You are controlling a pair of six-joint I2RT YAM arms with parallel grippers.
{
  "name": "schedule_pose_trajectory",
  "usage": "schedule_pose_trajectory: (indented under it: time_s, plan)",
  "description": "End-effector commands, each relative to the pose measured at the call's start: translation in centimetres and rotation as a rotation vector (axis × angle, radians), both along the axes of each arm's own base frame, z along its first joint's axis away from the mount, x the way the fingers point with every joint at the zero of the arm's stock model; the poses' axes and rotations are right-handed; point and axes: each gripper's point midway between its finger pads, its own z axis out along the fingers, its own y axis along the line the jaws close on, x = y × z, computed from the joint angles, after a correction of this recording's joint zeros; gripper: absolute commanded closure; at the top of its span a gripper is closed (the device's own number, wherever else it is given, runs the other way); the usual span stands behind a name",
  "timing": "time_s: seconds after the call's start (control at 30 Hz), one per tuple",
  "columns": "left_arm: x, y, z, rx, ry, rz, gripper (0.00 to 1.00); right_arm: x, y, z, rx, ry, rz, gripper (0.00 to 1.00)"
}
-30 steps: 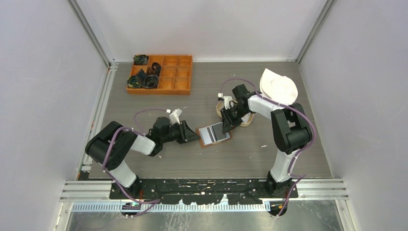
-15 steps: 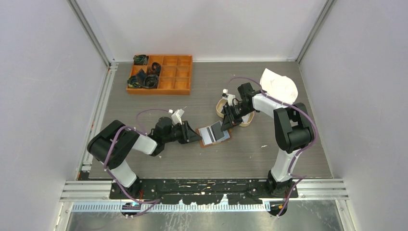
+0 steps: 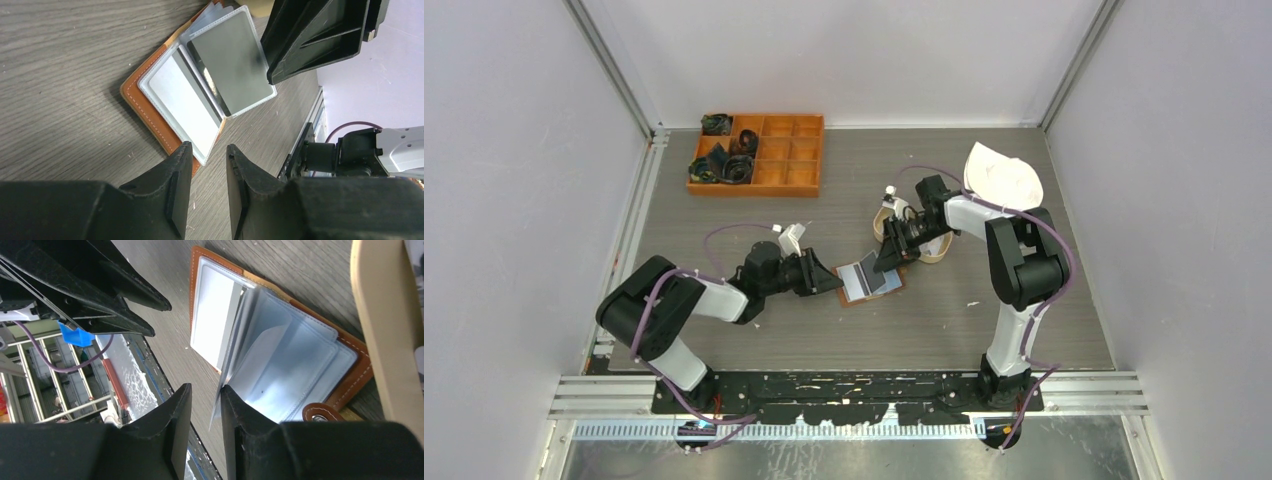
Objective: Put the credit cards into the card holder
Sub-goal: Insert the credit card into the card holder.
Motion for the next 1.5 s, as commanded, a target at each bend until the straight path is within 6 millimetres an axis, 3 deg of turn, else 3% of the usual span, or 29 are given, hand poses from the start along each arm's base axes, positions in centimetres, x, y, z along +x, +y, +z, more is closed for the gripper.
schedule_pose_trajectory:
  time_s: [0.0, 0.5, 0.97, 1.23, 1.47]
  plan:
    - [1.3, -0.6, 2.5, -0.025, -0.085, 0.008, 0.68, 0.5, 0.9, 1.4, 0.08, -0.003, -0.003, 0.65]
    - [1.1, -0.7, 2.7, -0.028, -0.089, 0.014, 0.67, -0.8, 3.0, 1.3, 0.145, 0.074, 0.022, 0.56]
    - [0.3, 1.0, 2.9, 0.022, -0.103, 0.054, 0.67, -2.6, 4.6, 1.3, 0.15, 0.076, 0.107, 0.46]
    - [-0.1, 1.5, 4.7, 0.022, -0.153, 0.055, 0.66, -2.3, 3.9, 2.3, 0.103, -0.036, 0.153, 0.49]
    - [-0.4, 2.0, 6.0, 0.017, -0.195, 0.058, 0.65, -1.3, 1.9, 3.5, -0.031, -0.275, 0.183, 0.53]
